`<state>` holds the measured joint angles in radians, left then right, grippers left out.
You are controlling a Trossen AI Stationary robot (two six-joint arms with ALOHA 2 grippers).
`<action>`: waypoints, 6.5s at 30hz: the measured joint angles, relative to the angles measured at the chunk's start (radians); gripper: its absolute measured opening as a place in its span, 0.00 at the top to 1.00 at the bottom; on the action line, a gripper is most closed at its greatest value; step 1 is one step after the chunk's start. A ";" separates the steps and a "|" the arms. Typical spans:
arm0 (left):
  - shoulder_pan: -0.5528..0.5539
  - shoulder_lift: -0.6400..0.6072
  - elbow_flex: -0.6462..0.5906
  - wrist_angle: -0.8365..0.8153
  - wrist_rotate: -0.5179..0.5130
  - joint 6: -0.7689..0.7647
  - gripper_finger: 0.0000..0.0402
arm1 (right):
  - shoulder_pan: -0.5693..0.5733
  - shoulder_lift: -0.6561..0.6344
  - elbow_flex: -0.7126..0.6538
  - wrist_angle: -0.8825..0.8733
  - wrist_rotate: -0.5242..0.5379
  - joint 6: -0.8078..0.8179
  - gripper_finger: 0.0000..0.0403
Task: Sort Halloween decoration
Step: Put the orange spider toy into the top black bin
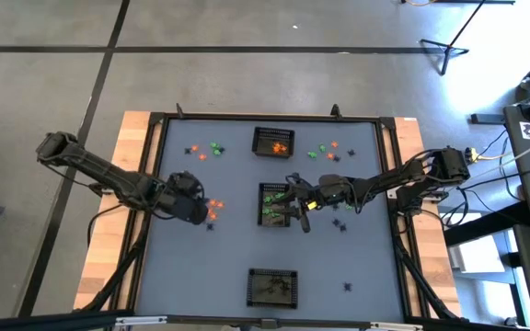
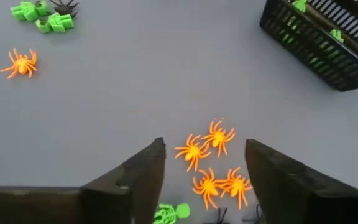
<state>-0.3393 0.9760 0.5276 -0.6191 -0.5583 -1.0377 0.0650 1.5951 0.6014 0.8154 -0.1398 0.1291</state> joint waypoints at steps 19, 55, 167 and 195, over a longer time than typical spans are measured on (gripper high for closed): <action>0.049 0.337 -0.014 0.206 0.082 0.105 0.36 | 0.000 0.000 0.000 0.004 0.001 -0.003 0.67; 0.169 0.465 0.205 0.126 0.059 0.298 0.99 | 0.000 0.000 0.000 -0.005 0.001 -0.004 0.67; 0.813 0.655 0.433 0.785 0.642 0.875 0.75 | 0.008 -0.391 -0.001 -0.478 -0.002 -0.125 0.67; 0.243 0.380 0.179 0.143 0.328 0.518 0.75 | 0.008 -0.381 -0.001 -0.468 -0.001 -0.070 0.67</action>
<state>-0.0963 1.3563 0.7070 -0.4760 -0.2301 -0.5198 0.0727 1.2144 0.6003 0.3479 -0.1410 0.0593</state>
